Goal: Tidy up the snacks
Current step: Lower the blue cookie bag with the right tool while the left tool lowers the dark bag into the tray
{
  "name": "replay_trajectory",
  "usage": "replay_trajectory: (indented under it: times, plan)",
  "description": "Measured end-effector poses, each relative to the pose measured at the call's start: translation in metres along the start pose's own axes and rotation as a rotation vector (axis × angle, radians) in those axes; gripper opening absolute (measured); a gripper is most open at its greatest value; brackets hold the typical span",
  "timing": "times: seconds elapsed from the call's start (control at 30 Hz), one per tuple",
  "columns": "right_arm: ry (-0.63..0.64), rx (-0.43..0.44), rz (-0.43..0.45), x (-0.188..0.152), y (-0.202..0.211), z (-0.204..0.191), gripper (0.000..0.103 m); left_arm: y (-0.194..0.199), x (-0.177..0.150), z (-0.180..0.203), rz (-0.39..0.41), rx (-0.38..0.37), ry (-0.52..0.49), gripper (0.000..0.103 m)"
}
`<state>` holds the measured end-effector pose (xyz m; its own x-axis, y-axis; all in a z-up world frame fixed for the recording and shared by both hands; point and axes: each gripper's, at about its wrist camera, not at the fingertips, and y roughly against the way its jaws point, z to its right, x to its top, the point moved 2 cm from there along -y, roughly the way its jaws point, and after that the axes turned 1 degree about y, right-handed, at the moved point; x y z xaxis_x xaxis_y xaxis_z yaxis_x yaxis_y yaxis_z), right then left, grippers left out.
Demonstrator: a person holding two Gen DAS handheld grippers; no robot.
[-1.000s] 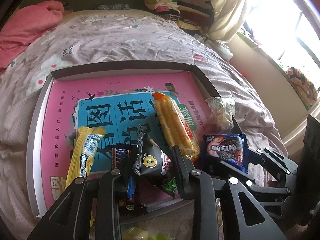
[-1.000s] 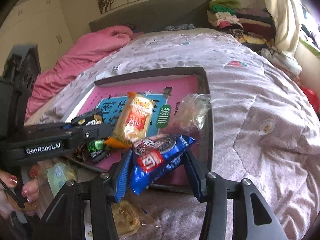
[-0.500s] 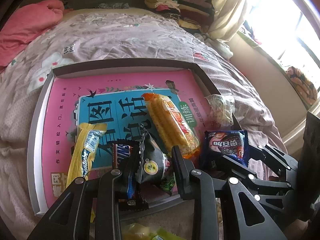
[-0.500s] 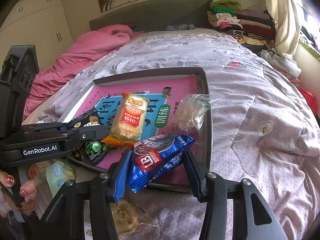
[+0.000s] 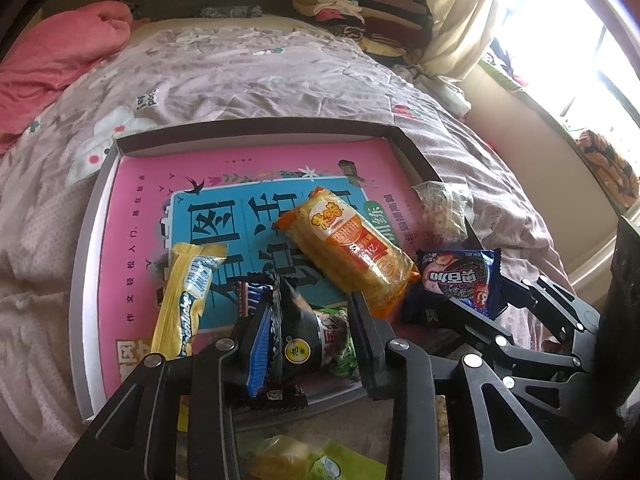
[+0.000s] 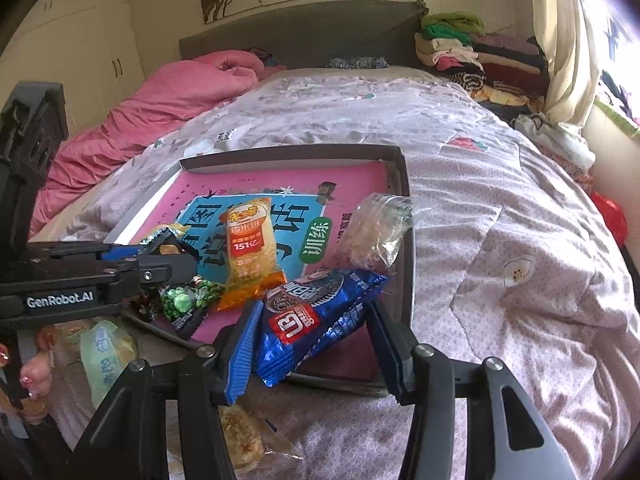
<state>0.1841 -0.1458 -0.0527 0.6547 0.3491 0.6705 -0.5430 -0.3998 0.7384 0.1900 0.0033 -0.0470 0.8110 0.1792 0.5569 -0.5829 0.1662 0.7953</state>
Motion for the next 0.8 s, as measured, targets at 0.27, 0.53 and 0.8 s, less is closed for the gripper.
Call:
replay_trajectory:
  times: [0.27, 0.53, 0.8]
  plan:
    - [0.003, -0.019, 0.012, 0.002, 0.004, 0.003, 0.054, 0.010, 0.001, 0.002, 0.013, -0.001, -0.006, 0.045]
    - [0.005, -0.037, 0.022, 0.003, 0.007, 0.005, 0.056, 0.020, 0.001, 0.003, 0.024, -0.003, -0.008, 0.047]
    - [-0.005, -0.040, 0.062, 0.007, 0.024, 0.012, 0.057, 0.034, 0.000, 0.005, 0.046, -0.004, -0.012, 0.047]
